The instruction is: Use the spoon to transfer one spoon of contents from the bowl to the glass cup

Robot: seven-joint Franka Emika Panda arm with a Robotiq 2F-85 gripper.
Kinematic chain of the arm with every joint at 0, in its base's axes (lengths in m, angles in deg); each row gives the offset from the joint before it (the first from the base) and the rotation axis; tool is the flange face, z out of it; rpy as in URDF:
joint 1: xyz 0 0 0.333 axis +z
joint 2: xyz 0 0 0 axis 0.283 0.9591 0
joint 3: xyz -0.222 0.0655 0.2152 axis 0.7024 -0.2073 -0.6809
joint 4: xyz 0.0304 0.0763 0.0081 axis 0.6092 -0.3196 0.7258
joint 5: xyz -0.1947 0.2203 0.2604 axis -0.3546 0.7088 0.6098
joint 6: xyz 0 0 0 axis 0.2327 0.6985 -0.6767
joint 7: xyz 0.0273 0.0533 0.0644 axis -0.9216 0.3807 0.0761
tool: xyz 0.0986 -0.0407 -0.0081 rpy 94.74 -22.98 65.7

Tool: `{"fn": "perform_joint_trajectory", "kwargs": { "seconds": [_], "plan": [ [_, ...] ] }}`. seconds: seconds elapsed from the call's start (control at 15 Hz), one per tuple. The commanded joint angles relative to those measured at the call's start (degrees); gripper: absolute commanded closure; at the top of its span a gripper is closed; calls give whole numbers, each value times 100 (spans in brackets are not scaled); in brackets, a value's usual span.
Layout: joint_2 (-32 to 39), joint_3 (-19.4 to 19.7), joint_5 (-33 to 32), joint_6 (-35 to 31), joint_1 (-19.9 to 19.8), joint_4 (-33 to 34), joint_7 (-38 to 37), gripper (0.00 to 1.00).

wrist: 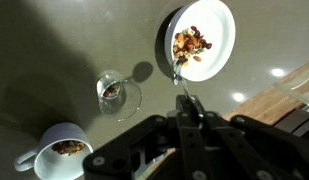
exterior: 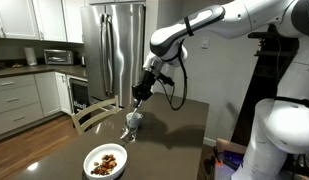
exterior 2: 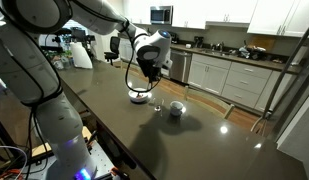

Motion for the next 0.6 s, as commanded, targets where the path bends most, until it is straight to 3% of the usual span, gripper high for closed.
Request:
{"fn": "perform_joint_trajectory", "kwargs": {
  "seconds": [0.0,0.53],
  "plan": [
    [-4,13,362,243,55,-51,485,96],
    [299,-31,638,385,69,-34,879,96]
  ]
}}
